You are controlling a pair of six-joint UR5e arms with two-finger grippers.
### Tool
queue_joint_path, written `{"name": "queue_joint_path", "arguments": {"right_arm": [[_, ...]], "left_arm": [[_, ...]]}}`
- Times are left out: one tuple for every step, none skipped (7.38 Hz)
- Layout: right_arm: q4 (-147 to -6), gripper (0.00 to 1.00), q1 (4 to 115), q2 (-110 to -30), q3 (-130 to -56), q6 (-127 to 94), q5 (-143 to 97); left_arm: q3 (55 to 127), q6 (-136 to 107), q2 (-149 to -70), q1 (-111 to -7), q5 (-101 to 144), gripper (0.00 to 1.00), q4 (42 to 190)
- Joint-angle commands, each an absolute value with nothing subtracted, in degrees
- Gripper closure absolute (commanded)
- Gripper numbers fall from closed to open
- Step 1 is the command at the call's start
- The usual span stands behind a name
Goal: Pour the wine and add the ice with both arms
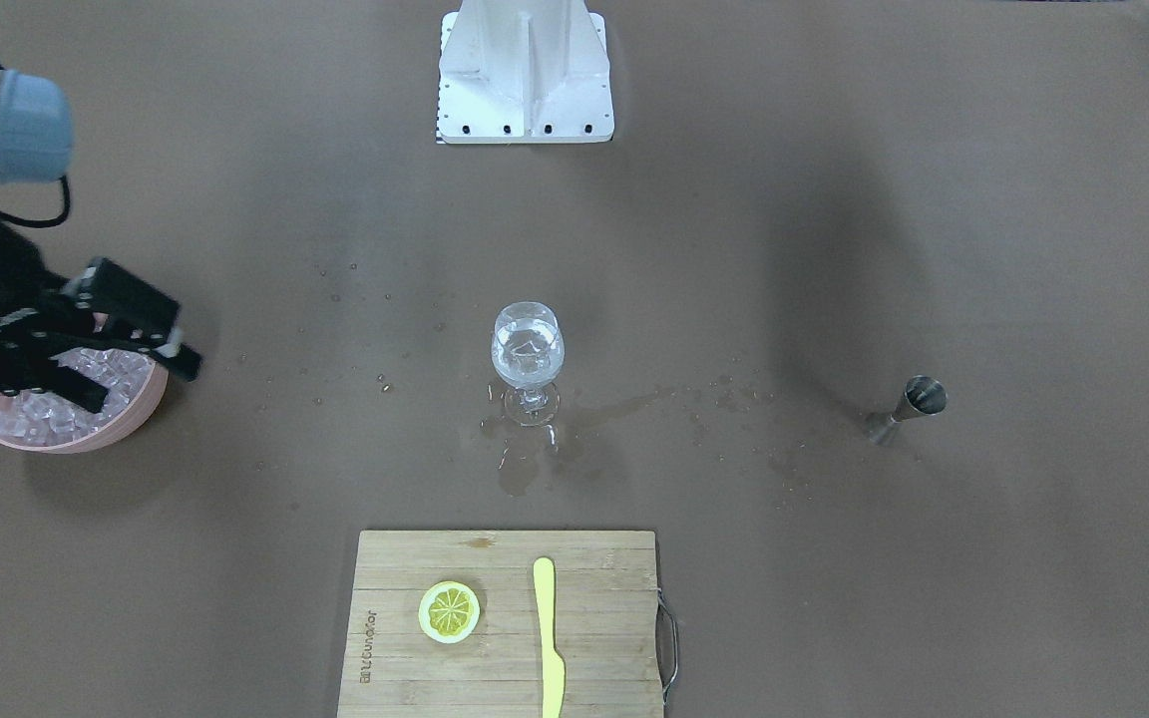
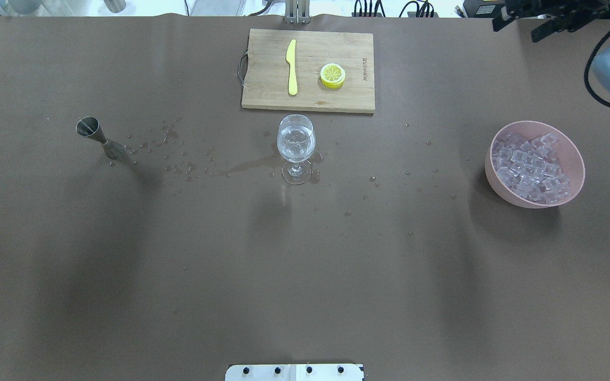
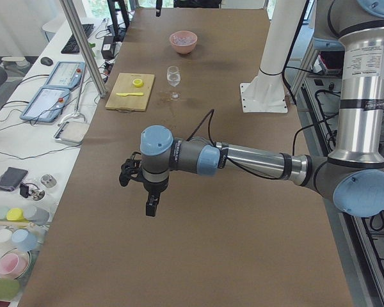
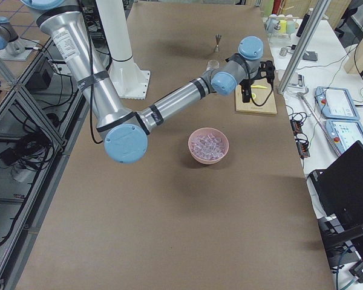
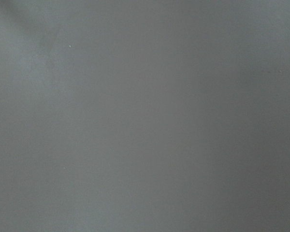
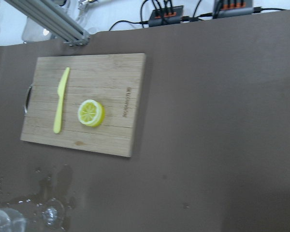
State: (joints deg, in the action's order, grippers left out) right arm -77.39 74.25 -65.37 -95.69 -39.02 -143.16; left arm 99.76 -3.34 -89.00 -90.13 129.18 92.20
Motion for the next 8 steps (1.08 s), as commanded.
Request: {"name": "queue_joint_path", "arguments": {"right_arm": [[-88.7, 0.0, 77.9, -69.0, -95.8, -24.0, -137.1], [-97.9, 0.0, 79.3, -69.5, -95.7, -12.9, -131.5], [-104.5, 0.0, 80.7, -72.7, -96.0, -0.7, -126.7], [-104.9, 0.0, 83.3, -76.6, -95.9, 4.3, -126.9], [-104.4, 0.0, 84.3, -81.7, -95.7, 5.0, -126.8], [-102.9, 0.0, 85.2, -85.0, -95.4, 6.4, -126.7], [-102.9, 0.0, 87.3, -86.6, -95.4, 6.2, -127.4], [-102.9, 0.0, 89.1, -88.1, -94.8, 6.3, -129.2]], "left_arm": [[99.9, -4.5, -88.7, -90.3, 129.4, 0.02, 92.7], [100.0, -4.5, -88.7, -90.3, 129.4, 0.02, 92.8], [100.3, -4.5, -87.3, -90.3, 129.5, 0.02, 92.9], [100.6, -4.5, -86.5, -90.4, 129.5, 0.02, 92.9], [100.5, -4.5, -86.3, -90.4, 129.5, 0.02, 92.8], [100.2, -4.5, -86.1, -90.4, 129.5, 0.02, 92.5], [100.0, -4.5, -84.1, -90.4, 129.5, 0.02, 92.6], [99.9, -4.6, -83.6, -90.4, 129.5, 0.02, 92.2]]}}
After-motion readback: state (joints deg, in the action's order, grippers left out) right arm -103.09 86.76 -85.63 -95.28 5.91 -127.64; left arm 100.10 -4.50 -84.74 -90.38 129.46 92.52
